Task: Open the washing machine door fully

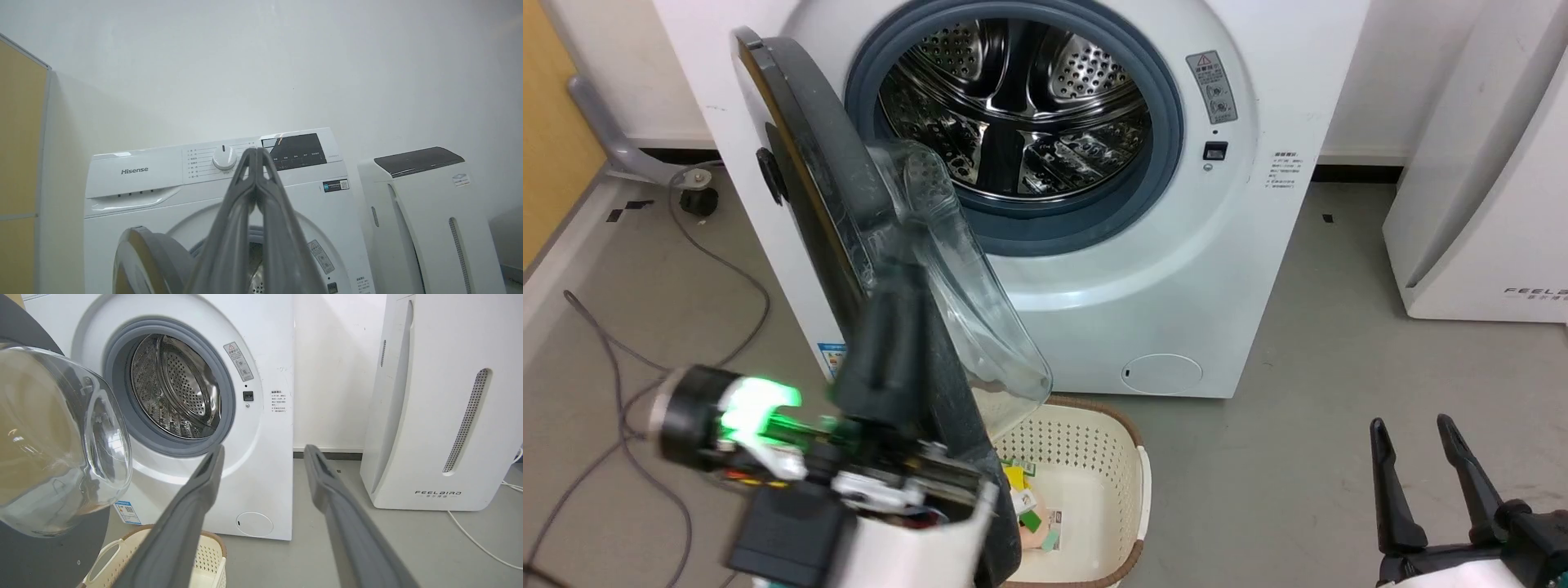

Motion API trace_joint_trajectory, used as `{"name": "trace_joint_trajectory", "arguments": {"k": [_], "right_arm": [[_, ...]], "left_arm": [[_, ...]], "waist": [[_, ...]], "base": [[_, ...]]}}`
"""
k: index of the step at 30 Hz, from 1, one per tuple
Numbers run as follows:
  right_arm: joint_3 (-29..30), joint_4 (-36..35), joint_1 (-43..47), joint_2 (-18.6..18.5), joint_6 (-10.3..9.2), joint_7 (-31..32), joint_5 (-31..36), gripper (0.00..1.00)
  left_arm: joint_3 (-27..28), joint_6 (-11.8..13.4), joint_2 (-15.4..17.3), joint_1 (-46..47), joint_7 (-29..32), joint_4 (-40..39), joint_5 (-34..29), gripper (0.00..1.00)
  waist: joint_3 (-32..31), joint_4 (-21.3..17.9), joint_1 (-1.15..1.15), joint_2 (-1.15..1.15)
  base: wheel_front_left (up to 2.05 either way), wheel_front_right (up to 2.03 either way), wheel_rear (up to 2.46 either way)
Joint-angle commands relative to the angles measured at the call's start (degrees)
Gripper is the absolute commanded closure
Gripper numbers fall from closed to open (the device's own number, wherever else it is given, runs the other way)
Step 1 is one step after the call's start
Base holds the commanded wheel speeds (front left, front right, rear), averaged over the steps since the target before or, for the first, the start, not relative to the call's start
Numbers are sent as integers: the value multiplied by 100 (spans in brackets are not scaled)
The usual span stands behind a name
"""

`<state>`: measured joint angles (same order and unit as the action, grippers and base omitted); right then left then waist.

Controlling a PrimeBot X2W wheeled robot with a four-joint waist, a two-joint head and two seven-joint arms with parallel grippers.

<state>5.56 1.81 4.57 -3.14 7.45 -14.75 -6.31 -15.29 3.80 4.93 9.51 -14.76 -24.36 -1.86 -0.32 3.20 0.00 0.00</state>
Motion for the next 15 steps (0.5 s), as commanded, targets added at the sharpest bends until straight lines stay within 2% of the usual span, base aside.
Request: {"name": "trace_joint_trajectory", "arguments": {"k": [1, 8, 15], "right_arm": [[-1, -17, 113, 25, 3, -25, -61, 0], [12, -6, 124, 25, 3, -25, -65, 0], [14, 5, 100, 26, 3, -25, -47, 0]], "left_arm": [[-83, -42, 1, 6, -24, -13, -19, 100], [-987, -322, -36, -95, -24, 184, 7, 100], [-1597, -469, -46, -276, -24, 457, 44, 100]], "waist": [[3, -1, 0, 0], [29, 24, 0, 0], [48, 62, 0, 0]], "base": [[0, 0, 0], [0, 0, 0], [0, 0, 0]]}}
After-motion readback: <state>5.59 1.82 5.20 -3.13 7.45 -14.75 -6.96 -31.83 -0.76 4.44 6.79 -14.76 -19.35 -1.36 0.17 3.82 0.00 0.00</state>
